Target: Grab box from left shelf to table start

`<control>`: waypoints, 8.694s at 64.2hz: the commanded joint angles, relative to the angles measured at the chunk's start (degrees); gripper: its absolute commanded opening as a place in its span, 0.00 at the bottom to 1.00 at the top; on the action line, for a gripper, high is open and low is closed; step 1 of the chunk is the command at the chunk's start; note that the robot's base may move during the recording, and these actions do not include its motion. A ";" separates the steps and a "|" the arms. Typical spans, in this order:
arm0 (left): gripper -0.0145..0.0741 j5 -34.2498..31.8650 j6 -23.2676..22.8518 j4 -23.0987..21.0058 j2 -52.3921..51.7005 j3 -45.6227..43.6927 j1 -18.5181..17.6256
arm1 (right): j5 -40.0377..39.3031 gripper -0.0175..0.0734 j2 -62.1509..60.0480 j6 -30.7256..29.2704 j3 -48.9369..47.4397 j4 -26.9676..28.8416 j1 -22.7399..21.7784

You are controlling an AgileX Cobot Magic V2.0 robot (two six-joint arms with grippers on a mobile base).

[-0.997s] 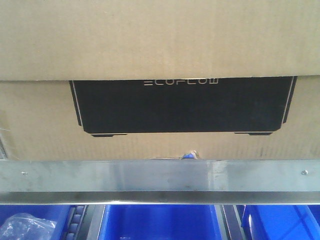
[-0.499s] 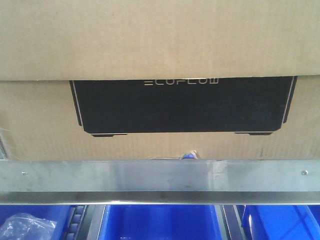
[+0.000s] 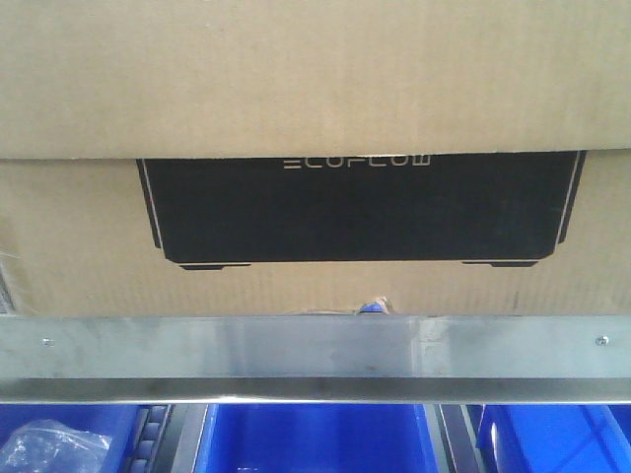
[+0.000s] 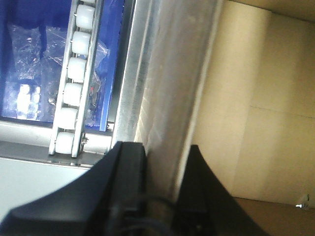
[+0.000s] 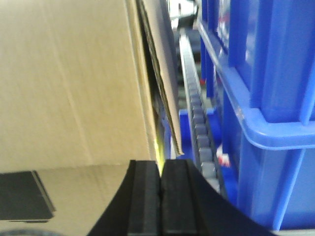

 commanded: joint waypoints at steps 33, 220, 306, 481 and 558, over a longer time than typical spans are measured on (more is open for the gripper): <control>0.05 -2.14 -2.50 -0.51 -3.34 -2.11 -0.13 | 22.62 0.25 16.44 -0.56 -21.71 5.66 -0.09; 0.05 -0.51 -2.37 -0.20 -3.34 -2.11 -0.13 | 51.25 0.45 72.32 -3.29 -77.66 3.32 0.83; 0.05 -0.30 -1.39 3.84 -13.88 1.86 -0.13 | 50.25 0.25 60.84 -2.75 -76.17 3.81 0.83; 0.05 -27.25 0.70 5.27 -57.27 31.40 -0.13 | 42.02 0.25 26.54 -2.87 -59.33 4.72 0.83; 0.05 -27.25 0.70 5.19 -57.16 31.41 -0.13 | 42.02 0.25 26.54 -2.87 -59.33 4.77 0.83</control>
